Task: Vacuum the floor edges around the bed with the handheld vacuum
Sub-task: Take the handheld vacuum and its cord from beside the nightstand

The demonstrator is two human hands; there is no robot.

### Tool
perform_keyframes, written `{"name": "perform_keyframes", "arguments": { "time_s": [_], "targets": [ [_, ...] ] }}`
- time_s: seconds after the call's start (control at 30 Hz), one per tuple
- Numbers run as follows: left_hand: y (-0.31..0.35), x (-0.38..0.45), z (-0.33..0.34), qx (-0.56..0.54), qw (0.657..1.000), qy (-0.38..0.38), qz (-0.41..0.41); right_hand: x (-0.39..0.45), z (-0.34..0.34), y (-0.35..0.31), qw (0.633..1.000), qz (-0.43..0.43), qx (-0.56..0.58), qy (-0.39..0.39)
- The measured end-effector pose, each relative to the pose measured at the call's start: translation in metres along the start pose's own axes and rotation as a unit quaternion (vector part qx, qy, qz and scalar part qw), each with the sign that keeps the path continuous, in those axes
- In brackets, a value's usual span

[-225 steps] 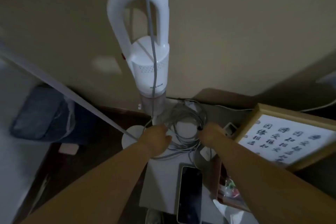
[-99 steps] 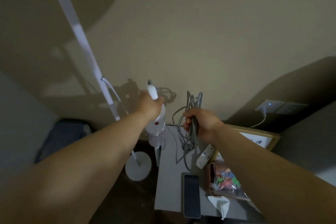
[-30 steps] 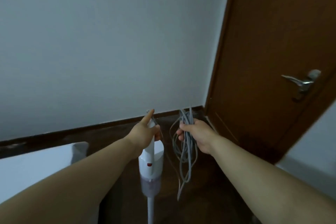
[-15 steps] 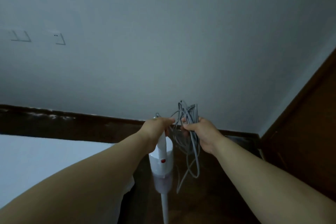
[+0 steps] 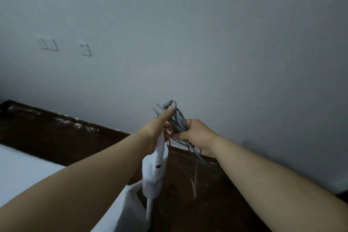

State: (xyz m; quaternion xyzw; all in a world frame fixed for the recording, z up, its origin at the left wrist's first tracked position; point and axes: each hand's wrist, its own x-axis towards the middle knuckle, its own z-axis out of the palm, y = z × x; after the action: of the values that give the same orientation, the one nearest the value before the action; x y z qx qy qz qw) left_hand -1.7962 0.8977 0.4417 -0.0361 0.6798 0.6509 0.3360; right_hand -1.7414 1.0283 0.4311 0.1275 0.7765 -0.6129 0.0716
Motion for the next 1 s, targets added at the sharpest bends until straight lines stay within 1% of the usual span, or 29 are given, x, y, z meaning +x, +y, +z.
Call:
{"name": "perform_keyframes", "arguments": {
  "time_s": [0.1,0.23,0.3,0.4,0.53,0.6,0.77,0.83,0.9,0.97,1.0],
  "targets": [
    [0.028,0.043,-0.018,-0.092,0.995,0.046,-0.004,0.061,-0.003,-0.019,0.997,-0.009,-0.007,-0.075],
    [0.057,0.082,-0.041,-0.125,0.986,0.112,-0.008,0.123,-0.004,-0.039,0.987,-0.004,-0.033,-0.158],
    [0.068,0.095,-0.052,-0.147,0.983,0.107,-0.014,0.152,0.001,-0.044,0.982,0.000,-0.025,-0.185],
    [0.077,0.117,-0.073,-0.171,0.980,0.098,-0.012,0.192,0.013,-0.051,0.978,0.006,-0.024,-0.205],
    [0.091,0.156,-0.115,-0.179,0.978,0.110,-0.013,0.253,0.032,-0.070,0.969,0.031,-0.025,-0.243],
    [0.099,0.175,-0.137,-0.170,0.978,0.121,-0.015,0.278,0.043,-0.083,0.968,0.049,-0.002,-0.246],
    [0.130,0.203,-0.199,-0.130,0.980,0.150,-0.011,0.347,0.082,-0.127,0.977,0.097,0.063,-0.179],
    [0.142,0.214,-0.224,-0.107,0.979,0.172,-0.007,0.374,0.100,-0.142,0.975,0.115,0.093,-0.168],
    [0.149,0.223,-0.246,-0.104,0.976,0.191,-0.006,0.394,0.116,-0.153,0.971,0.132,0.092,-0.178],
    [0.156,0.234,-0.273,-0.093,0.972,0.214,-0.005,0.419,0.137,-0.166,0.970,0.140,0.059,-0.189],
    [0.158,0.238,-0.282,-0.084,0.972,0.221,-0.006,0.425,0.144,-0.171,0.973,0.138,0.041,-0.183]
  ]
}}
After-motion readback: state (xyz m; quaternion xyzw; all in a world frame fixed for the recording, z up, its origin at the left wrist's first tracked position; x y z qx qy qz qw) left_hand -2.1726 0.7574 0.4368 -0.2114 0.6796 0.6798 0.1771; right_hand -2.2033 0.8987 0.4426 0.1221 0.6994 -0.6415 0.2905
